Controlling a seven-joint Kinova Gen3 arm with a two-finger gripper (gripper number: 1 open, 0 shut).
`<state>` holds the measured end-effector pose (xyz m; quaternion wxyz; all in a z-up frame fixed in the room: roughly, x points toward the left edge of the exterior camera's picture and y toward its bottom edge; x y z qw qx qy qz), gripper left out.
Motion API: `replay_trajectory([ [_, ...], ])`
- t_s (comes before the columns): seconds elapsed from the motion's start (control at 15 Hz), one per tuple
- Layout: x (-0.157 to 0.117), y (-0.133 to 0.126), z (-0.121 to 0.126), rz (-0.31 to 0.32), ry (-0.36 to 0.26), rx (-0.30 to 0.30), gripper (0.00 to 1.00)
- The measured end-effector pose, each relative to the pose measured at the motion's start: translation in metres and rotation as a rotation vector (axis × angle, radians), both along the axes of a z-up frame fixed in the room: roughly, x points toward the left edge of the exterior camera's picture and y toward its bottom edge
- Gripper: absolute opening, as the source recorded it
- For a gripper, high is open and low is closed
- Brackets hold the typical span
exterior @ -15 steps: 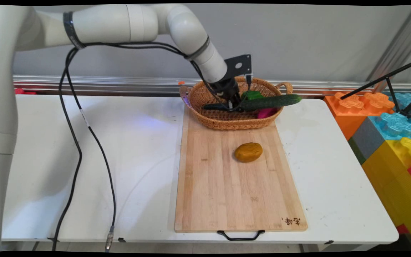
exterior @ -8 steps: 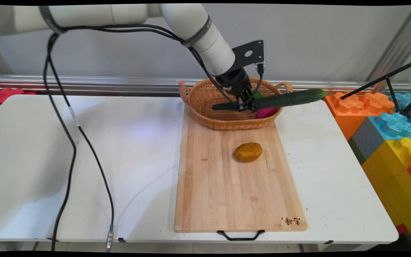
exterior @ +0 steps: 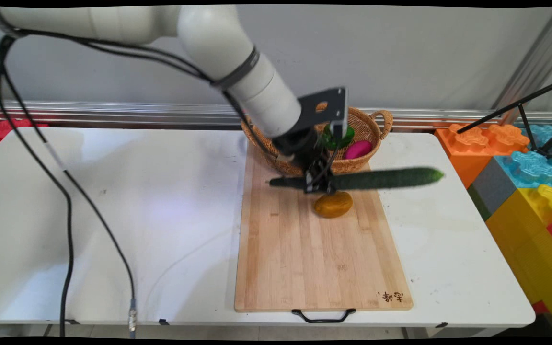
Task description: Place the picked object on the cutting board
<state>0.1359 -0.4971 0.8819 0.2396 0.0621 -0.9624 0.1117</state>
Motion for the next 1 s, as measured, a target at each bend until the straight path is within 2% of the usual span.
replay_trajectory([
  [0.33, -0.003, 0.039, -0.034, -0.01, -0.043, 0.015, 0.0],
  [0.73, -0.017, 0.056, -0.074, 0.043, -0.08, 0.038, 0.0],
  [1.0, -0.023, 0.06, -0.091, 0.059, -0.092, 0.046, 0.0],
])
